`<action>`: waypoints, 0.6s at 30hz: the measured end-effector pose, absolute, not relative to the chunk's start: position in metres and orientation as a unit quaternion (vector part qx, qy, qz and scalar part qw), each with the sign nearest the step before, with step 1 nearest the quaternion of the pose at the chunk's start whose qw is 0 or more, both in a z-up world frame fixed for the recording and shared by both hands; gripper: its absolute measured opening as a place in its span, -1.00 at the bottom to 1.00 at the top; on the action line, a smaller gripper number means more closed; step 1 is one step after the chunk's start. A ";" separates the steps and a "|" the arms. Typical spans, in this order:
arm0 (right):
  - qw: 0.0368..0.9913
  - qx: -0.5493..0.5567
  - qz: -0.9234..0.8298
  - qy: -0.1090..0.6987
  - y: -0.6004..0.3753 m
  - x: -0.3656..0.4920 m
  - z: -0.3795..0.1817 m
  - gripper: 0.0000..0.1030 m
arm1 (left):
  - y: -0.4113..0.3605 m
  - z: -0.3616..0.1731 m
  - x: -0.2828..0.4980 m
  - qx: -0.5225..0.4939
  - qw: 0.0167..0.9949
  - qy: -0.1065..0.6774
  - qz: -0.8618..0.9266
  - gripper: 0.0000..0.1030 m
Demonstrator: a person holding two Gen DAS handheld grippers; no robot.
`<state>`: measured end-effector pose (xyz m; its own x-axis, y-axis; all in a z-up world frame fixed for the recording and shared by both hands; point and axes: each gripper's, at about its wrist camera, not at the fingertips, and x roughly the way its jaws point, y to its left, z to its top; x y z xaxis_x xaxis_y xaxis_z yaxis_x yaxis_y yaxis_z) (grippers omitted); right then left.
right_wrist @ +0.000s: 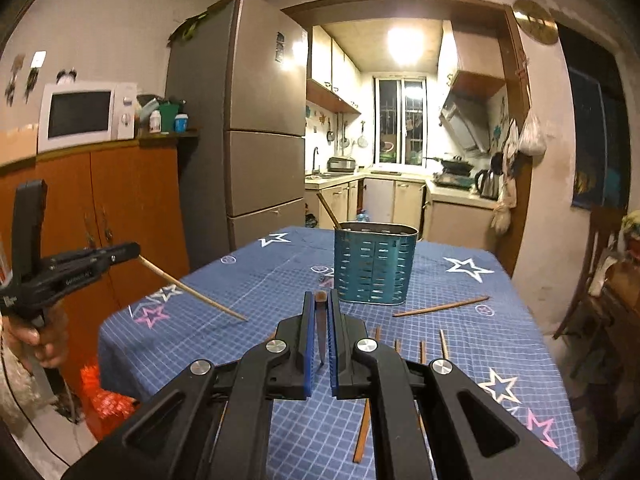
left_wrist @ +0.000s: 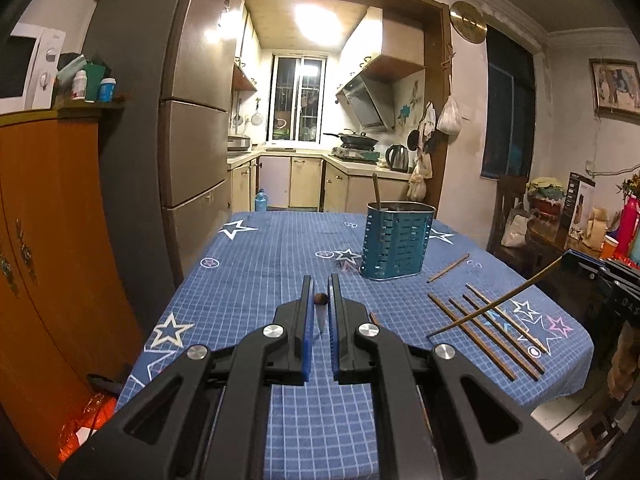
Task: Organize utensils
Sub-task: 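Lift the chopstick with the right gripper and carry it to the teal holder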
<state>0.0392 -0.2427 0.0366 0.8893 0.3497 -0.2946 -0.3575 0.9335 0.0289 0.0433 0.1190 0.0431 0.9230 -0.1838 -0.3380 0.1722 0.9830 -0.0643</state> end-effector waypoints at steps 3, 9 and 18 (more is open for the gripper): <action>0.968 0.007 0.194 0.158 -0.250 0.051 0.041 -0.86 | 0.115 0.053 0.052 -0.013 0.980 0.177 -0.091 -0.90; 0.963 0.027 0.210 0.170 -0.256 0.067 0.050 -0.86 | 0.110 0.069 0.072 -0.017 0.975 0.197 -0.102 -0.90; 0.962 0.024 0.217 0.161 -0.264 0.072 0.084 -0.86 | 0.099 0.094 0.090 -0.006 0.970 0.206 -0.126 -0.90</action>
<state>0.0717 -0.2641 0.0838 0.8537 0.4258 -0.2997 -0.4107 0.9045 0.1152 0.0899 0.0989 0.0942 0.8836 -0.2476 -0.3975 0.2426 0.9680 -0.0639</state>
